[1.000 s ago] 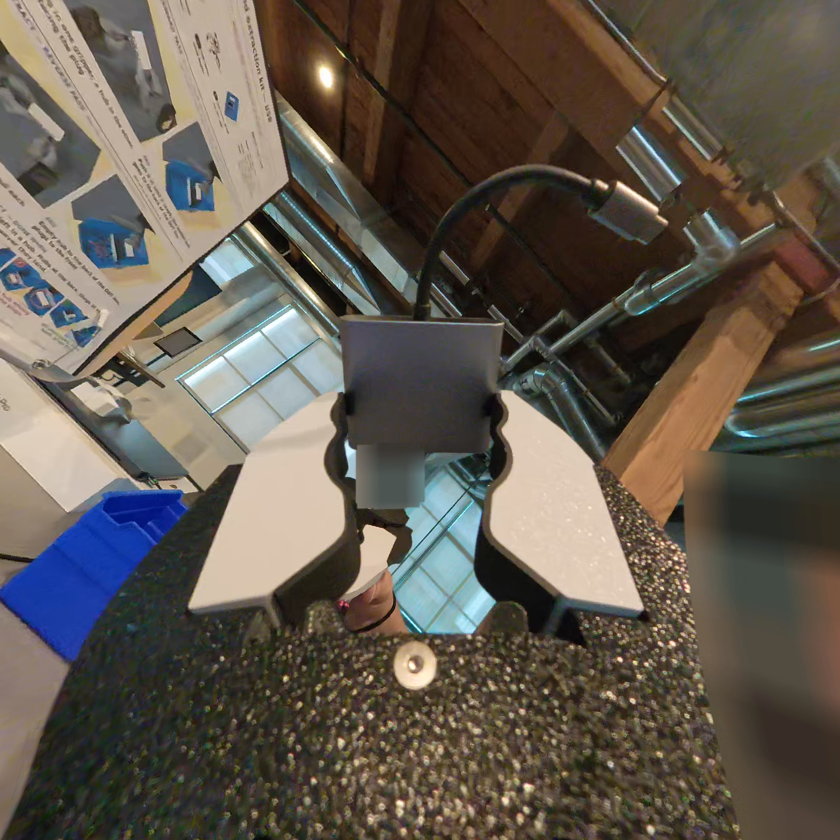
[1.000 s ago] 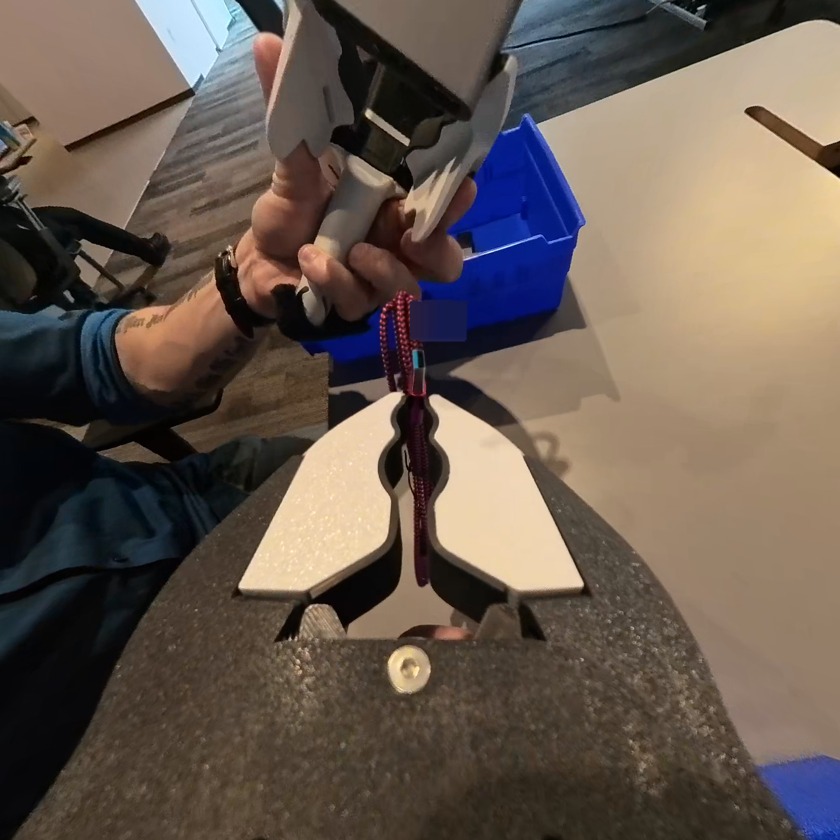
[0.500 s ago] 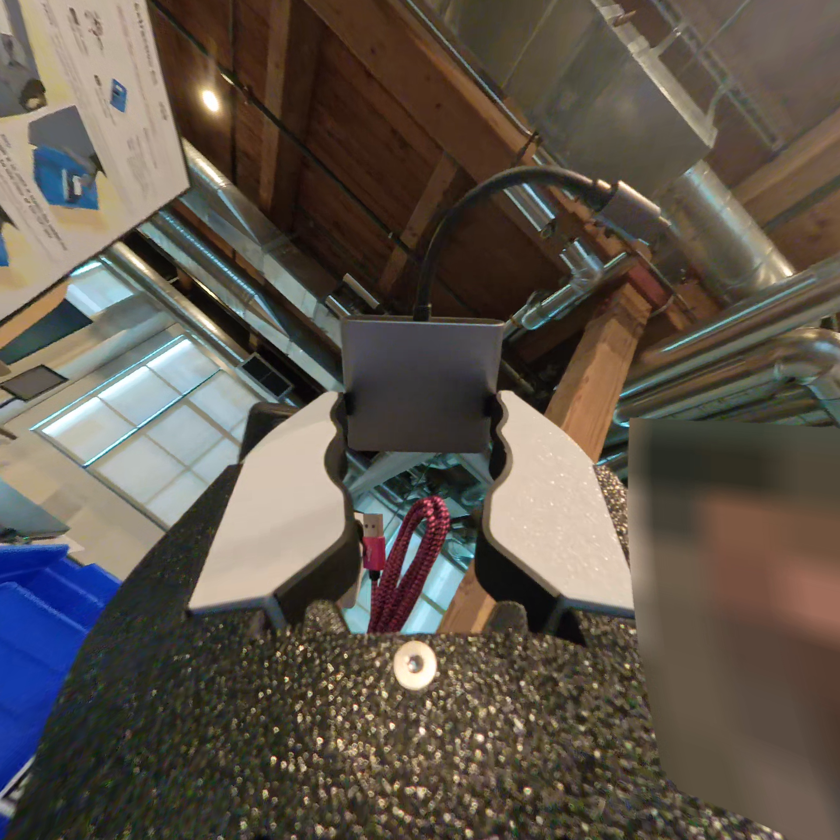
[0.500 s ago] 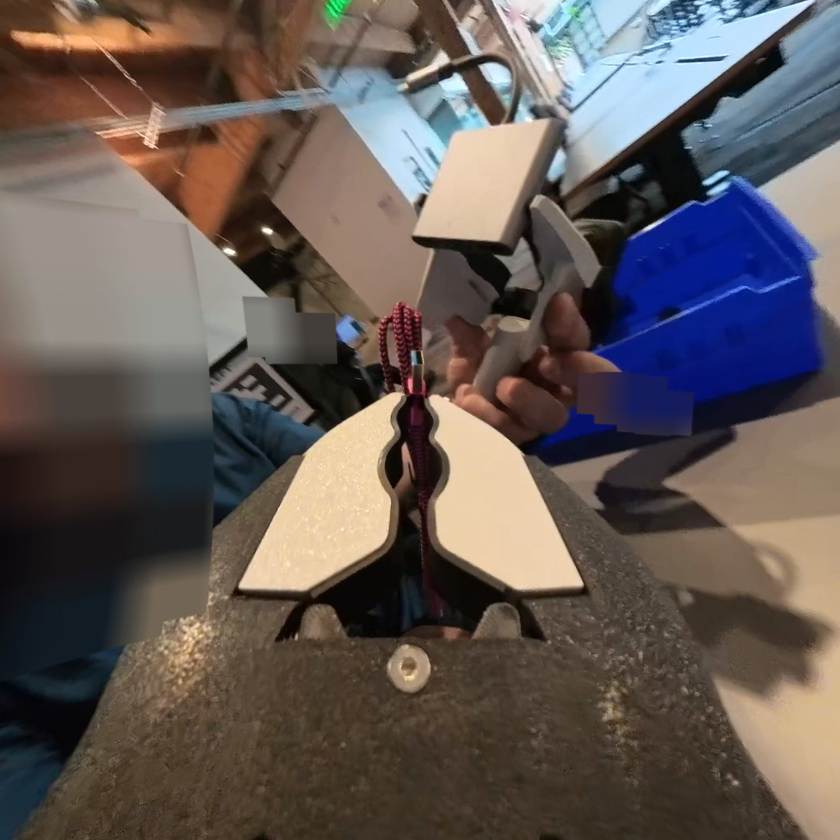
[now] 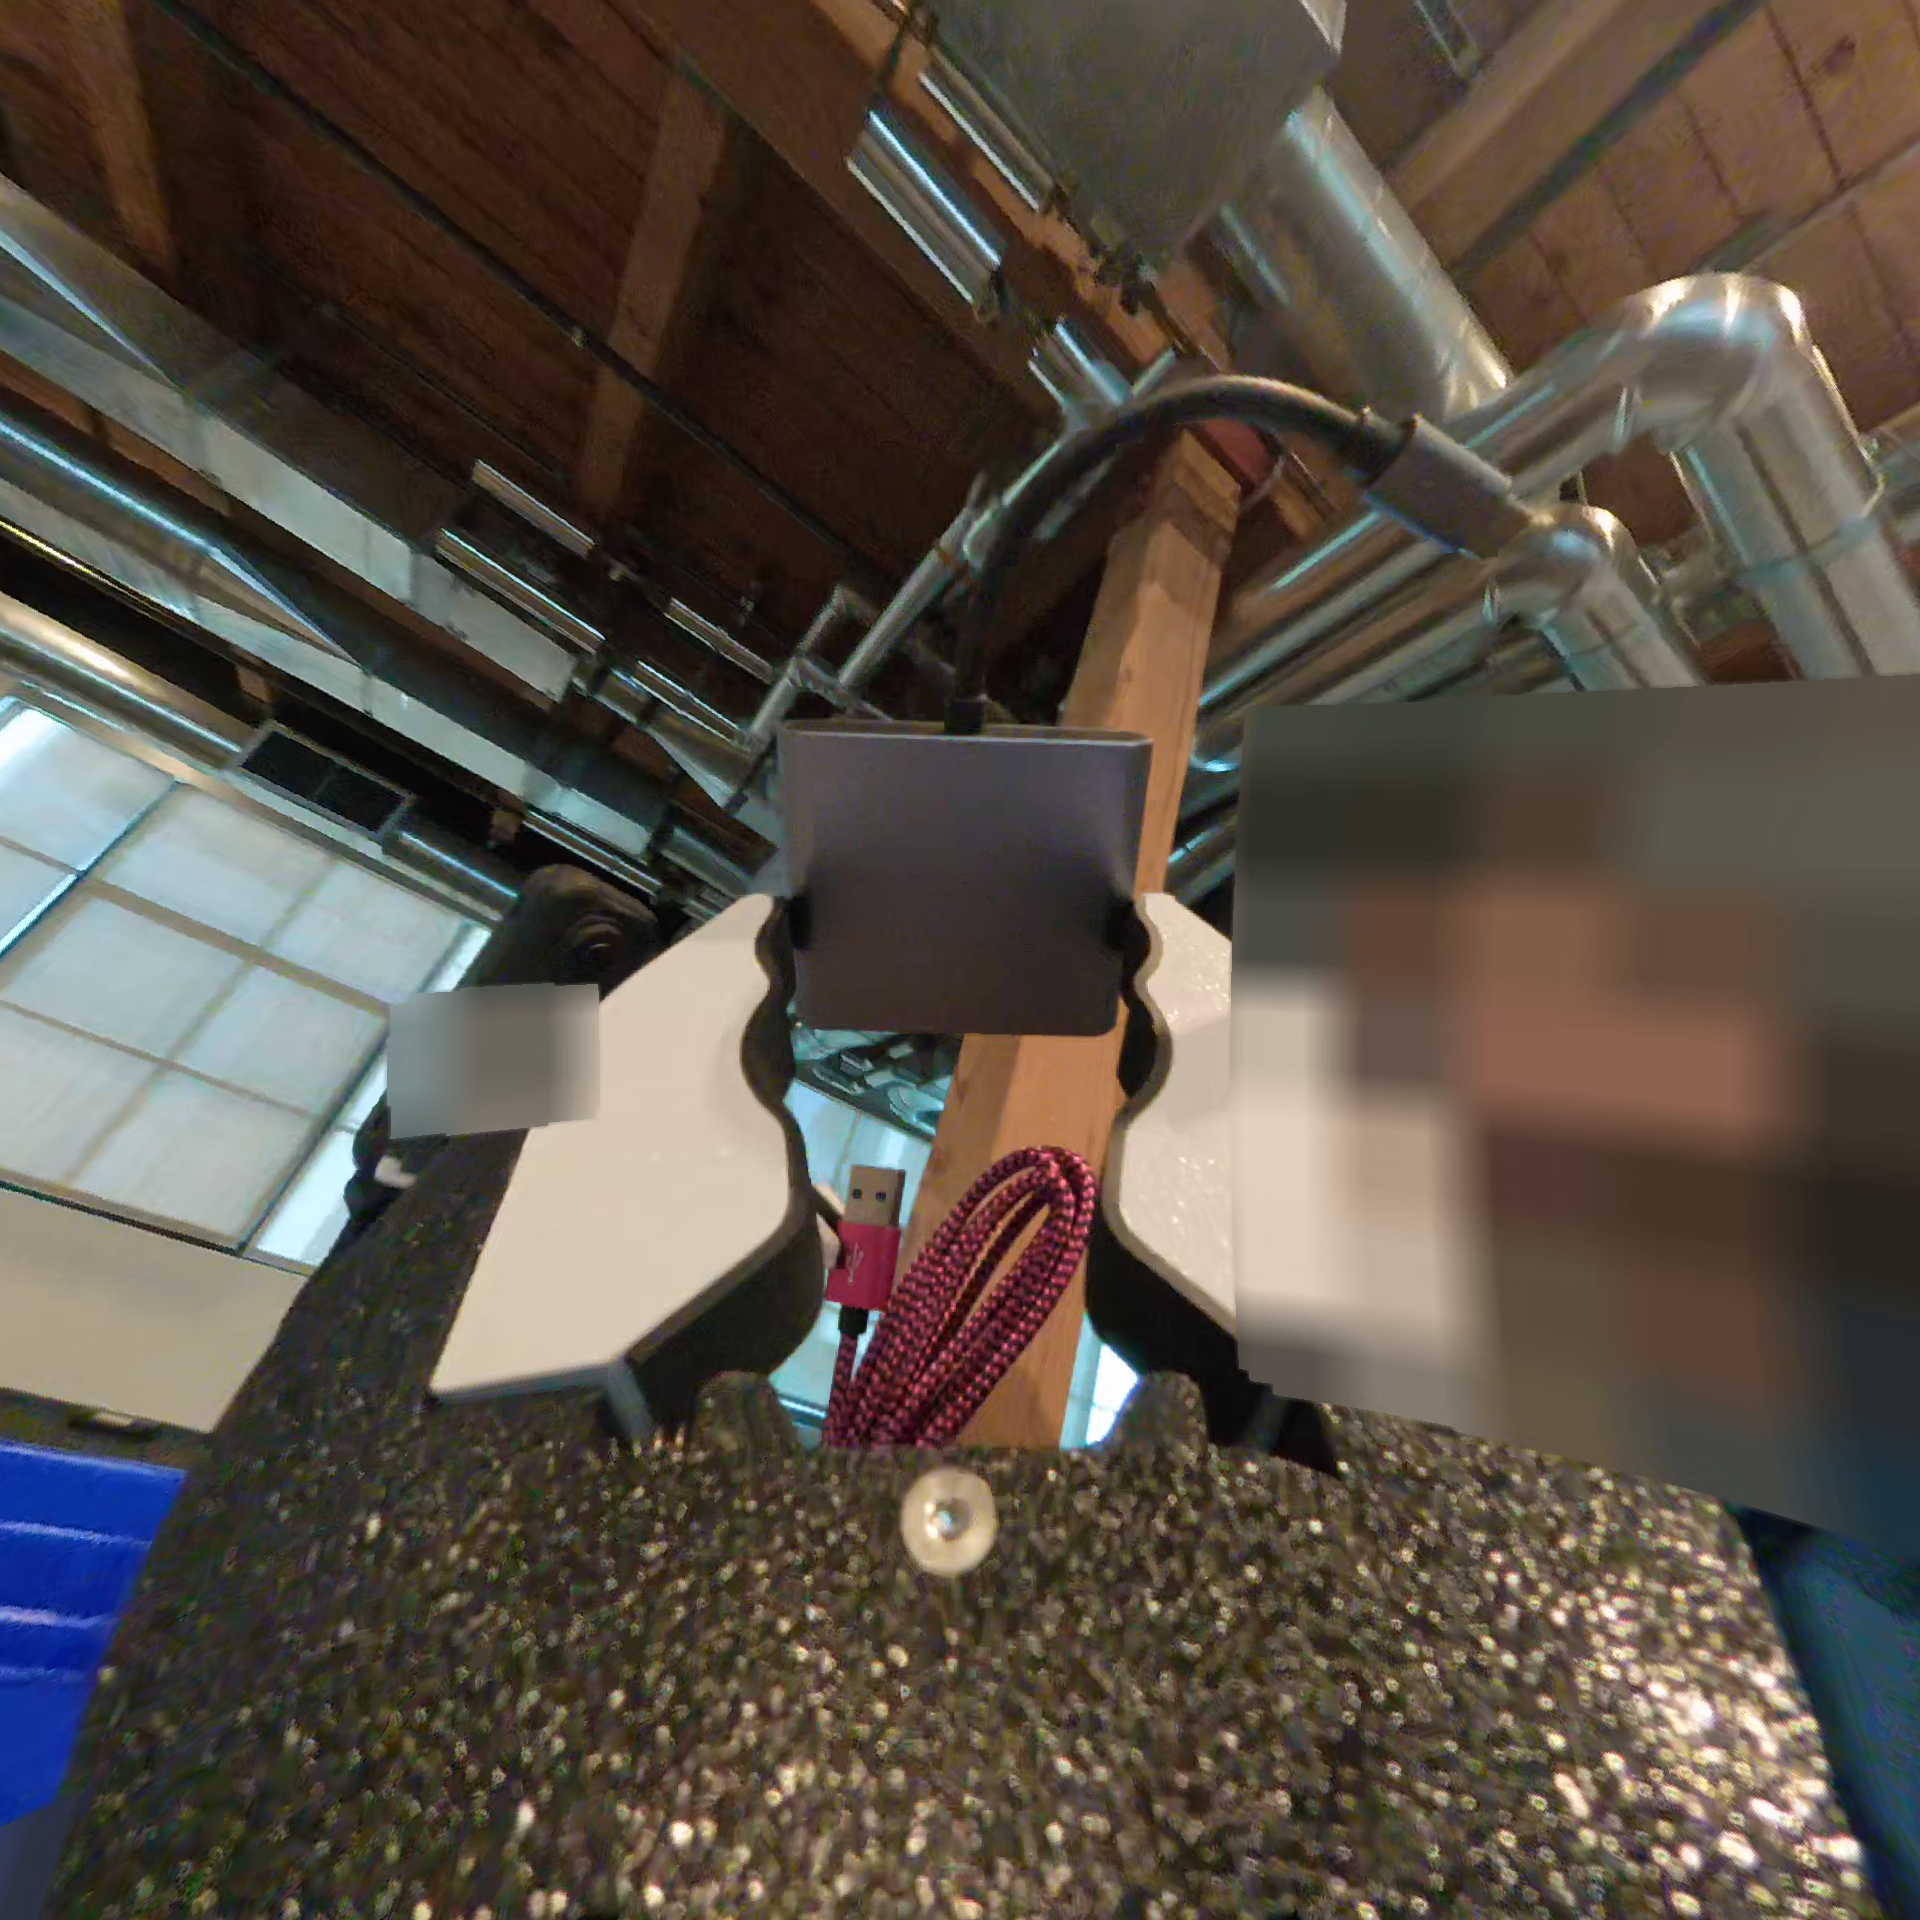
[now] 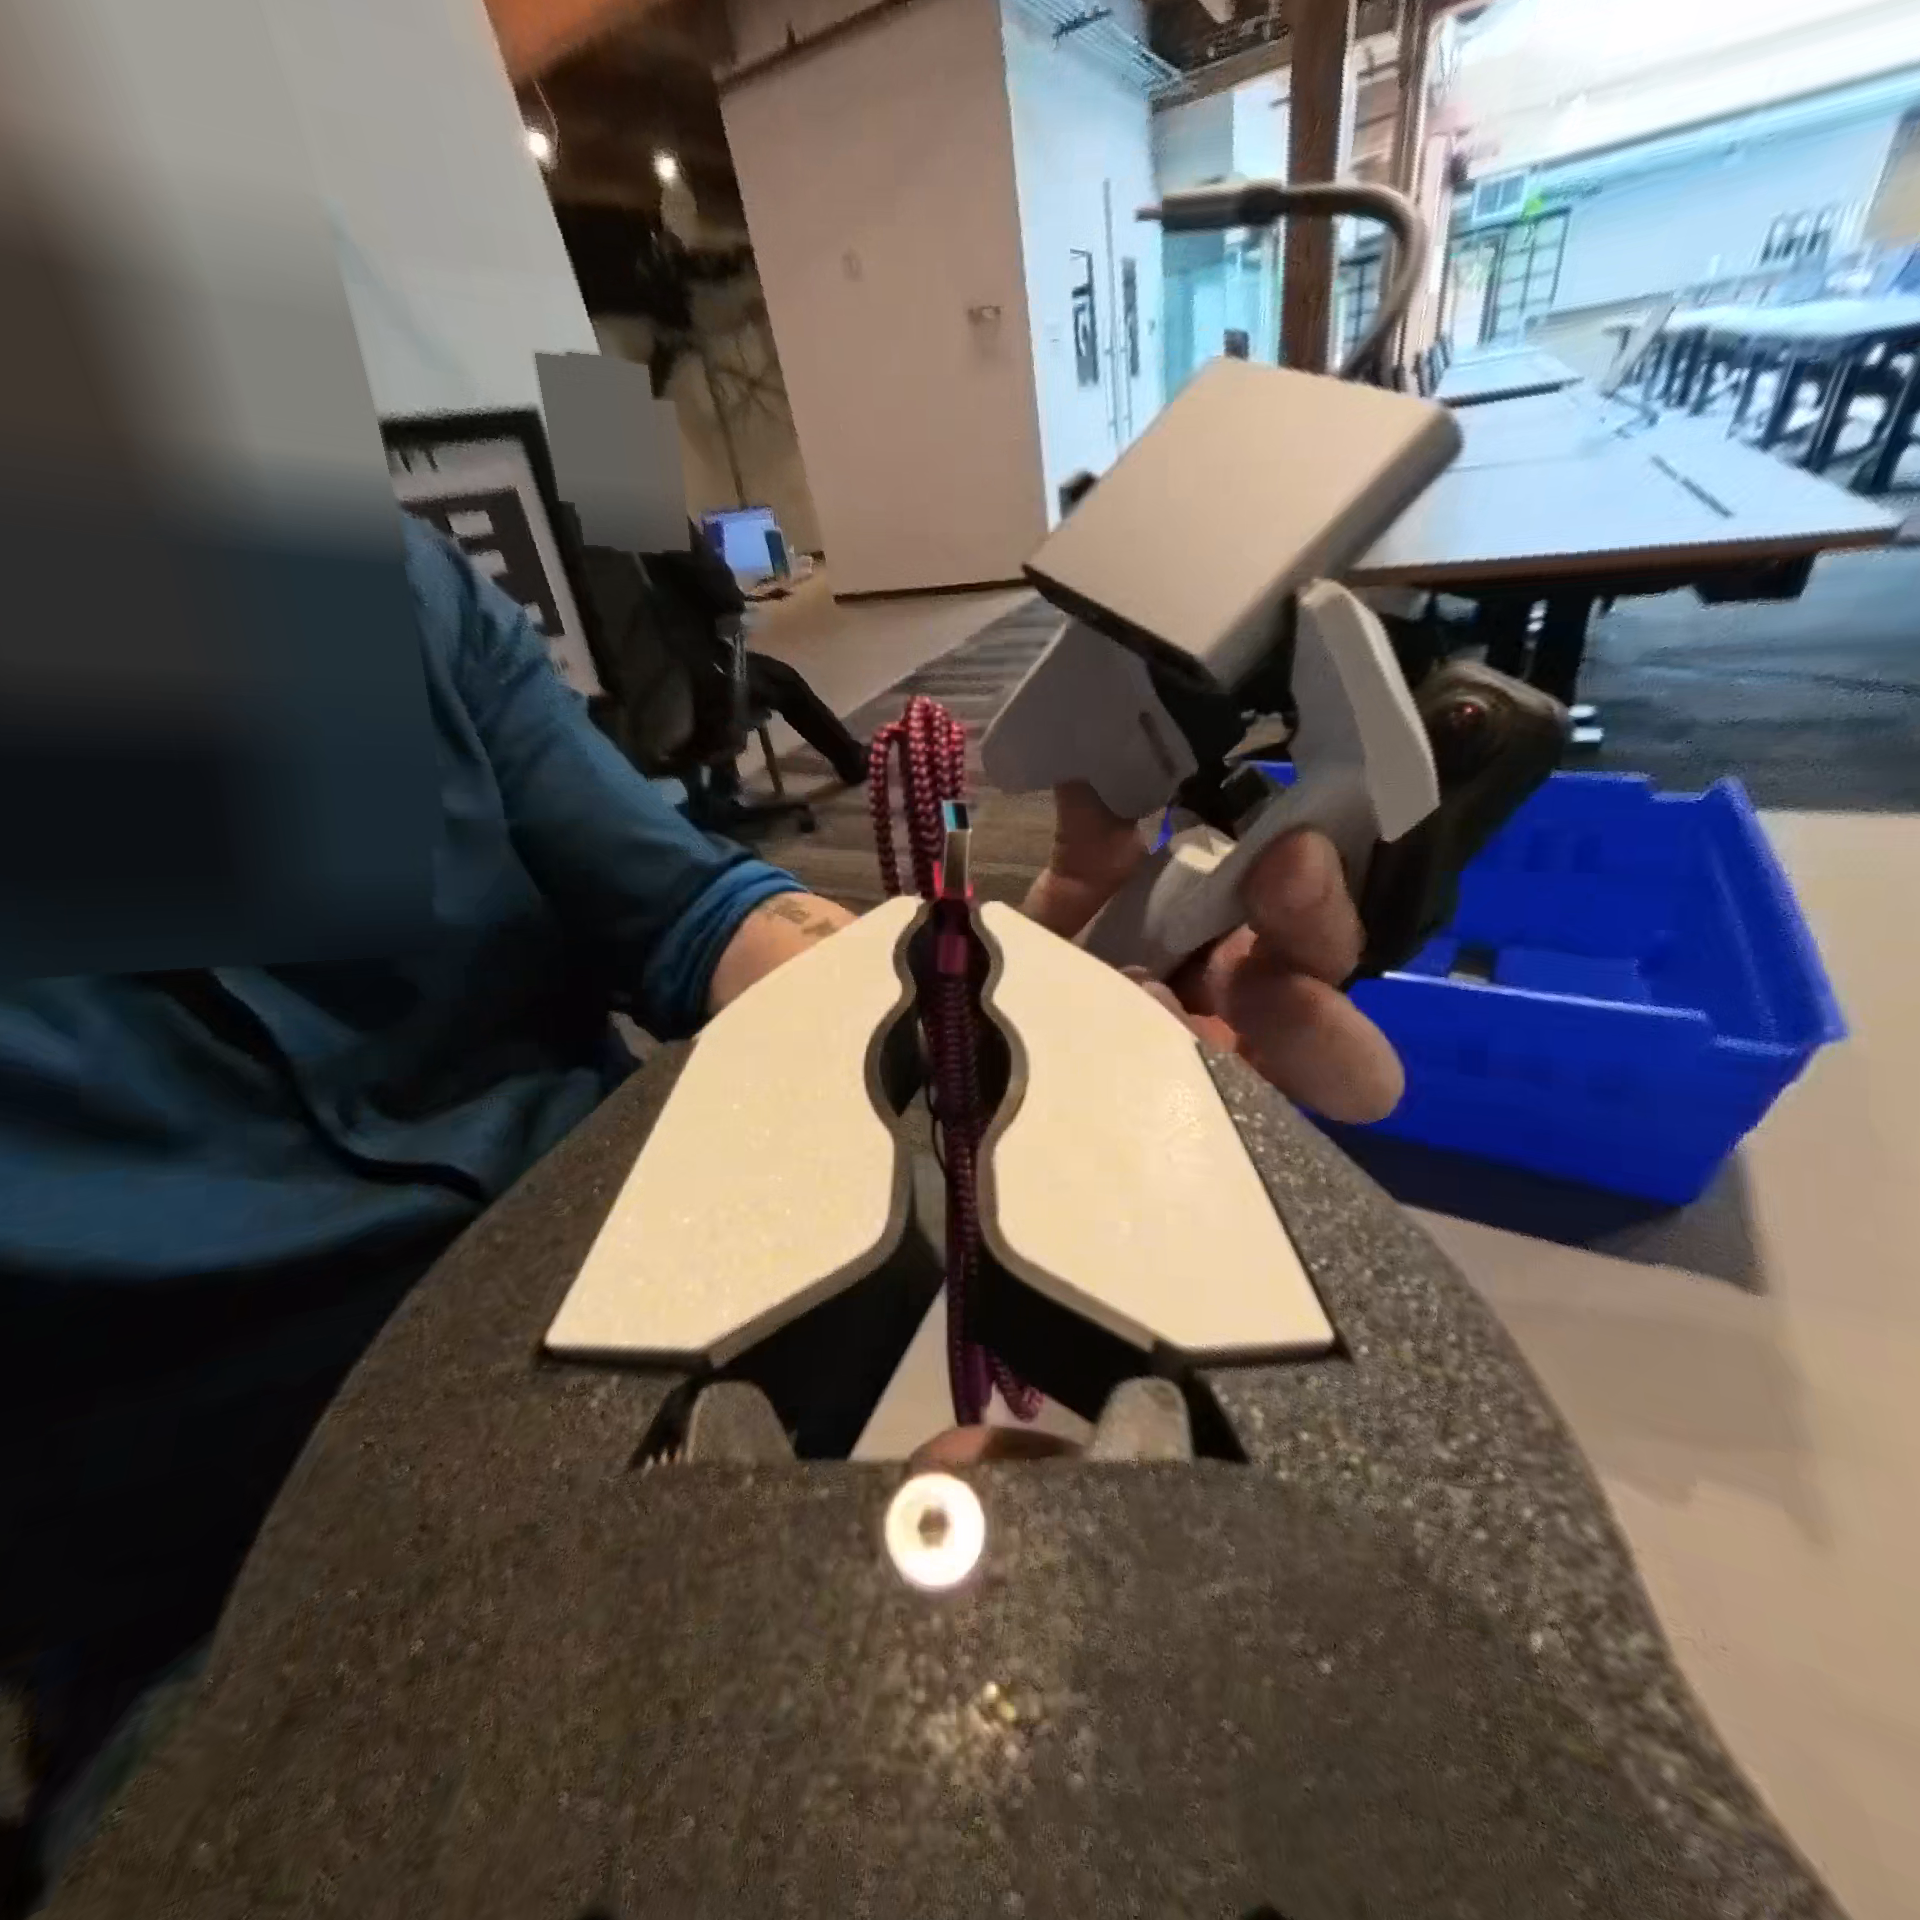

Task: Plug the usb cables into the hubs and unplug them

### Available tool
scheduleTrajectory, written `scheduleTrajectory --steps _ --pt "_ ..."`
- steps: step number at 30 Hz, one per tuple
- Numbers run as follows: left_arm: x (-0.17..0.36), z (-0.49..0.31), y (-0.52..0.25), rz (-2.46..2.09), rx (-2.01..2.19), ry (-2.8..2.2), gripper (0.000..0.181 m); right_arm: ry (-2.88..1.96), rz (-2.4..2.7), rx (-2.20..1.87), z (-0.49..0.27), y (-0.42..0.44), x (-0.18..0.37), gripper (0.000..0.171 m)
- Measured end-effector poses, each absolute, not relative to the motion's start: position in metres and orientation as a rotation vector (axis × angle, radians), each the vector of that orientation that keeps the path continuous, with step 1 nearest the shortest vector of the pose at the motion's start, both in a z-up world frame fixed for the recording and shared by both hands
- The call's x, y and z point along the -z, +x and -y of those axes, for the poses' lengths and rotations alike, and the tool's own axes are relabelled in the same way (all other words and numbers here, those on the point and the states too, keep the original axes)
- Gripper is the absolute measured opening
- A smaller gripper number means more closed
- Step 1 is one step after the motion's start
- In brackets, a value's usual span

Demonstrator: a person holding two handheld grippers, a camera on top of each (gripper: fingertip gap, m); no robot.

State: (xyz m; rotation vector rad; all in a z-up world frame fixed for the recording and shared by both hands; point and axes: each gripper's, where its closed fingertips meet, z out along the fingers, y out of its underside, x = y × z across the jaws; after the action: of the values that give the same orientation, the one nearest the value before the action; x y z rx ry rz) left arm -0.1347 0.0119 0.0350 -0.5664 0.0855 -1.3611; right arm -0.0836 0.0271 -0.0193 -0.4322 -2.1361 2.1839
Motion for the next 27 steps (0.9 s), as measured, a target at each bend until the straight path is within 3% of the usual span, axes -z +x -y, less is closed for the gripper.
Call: scheduleTrajectory --steps 7,16,21,27 --pt "-0.036 -0.006 -0.122 -0.166 1.381 -0.591 0.060 -0.348 2.145 -1.997 -0.024 -0.077 0.024 0.004" --pt "-0.030 -0.015 -0.123 -0.108 1.392 -0.581 0.060 -0.574 2.128 -2.185 -0.025 -0.098 0.024 0.005" --pt "-0.024 -0.030 -0.154 0.130 1.300 -0.602 0.060 -0.819 2.054 -1.940 -0.041 -0.123 0.036 0.004" --pt "-0.014 -0.041 -0.181 0.372 1.161 -0.649 0.060 -1.070 1.941 -1.265 -0.078 -0.151 0.057 0.005"
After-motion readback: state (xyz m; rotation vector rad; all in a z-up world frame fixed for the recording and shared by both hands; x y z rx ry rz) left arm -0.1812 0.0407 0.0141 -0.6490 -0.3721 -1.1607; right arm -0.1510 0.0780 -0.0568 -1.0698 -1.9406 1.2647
